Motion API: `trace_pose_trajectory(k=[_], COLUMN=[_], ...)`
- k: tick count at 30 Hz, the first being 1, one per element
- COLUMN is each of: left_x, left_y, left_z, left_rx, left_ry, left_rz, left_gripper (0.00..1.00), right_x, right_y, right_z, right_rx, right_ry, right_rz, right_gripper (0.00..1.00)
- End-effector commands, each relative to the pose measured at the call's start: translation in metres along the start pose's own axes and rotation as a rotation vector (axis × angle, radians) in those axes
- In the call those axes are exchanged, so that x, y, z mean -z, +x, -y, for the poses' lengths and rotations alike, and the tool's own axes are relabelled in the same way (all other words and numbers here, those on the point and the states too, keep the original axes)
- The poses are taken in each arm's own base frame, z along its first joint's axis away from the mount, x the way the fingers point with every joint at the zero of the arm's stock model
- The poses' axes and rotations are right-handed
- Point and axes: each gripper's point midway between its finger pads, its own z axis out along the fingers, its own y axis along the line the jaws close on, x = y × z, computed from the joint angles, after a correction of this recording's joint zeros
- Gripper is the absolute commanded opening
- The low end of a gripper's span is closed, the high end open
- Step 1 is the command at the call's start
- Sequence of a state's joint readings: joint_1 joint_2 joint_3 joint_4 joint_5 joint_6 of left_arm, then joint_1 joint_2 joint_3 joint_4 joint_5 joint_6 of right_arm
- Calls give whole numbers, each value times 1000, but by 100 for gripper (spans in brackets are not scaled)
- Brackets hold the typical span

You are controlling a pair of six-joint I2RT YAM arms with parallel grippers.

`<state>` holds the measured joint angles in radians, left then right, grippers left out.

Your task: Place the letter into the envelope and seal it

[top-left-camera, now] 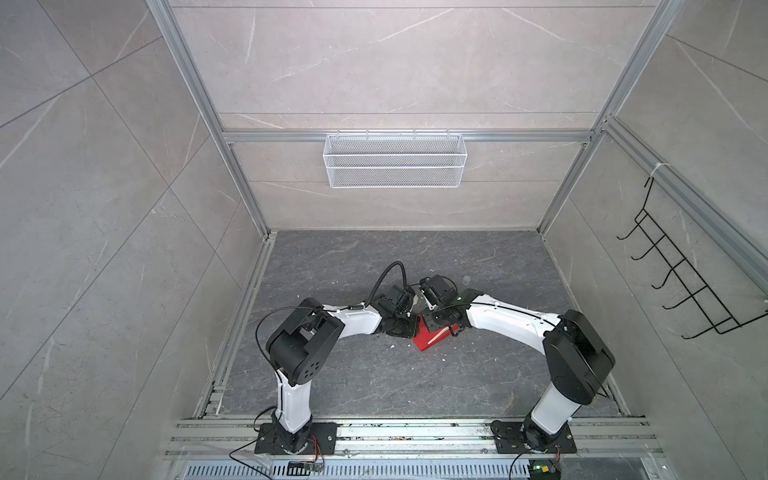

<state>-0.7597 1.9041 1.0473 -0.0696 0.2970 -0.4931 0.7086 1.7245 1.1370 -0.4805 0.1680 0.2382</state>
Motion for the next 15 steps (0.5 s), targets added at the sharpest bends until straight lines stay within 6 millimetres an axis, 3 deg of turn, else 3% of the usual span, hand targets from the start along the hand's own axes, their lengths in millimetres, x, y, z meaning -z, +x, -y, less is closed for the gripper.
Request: trace_pose_trajectory(k=[1, 15], left_x=[-18, -18], left_y=[85, 87], left_z=[-66, -67], left_rx=[68, 70], left_ry=[-228, -231], left_rz=[-266, -269], left_gripper=[0, 0], right_x=[-8, -16], right_y=[5, 12], right_z=[2, 27], right_rx=[24, 32], right_ry=[30, 164], right_rz=[-21, -45], right_gripper=[0, 0])
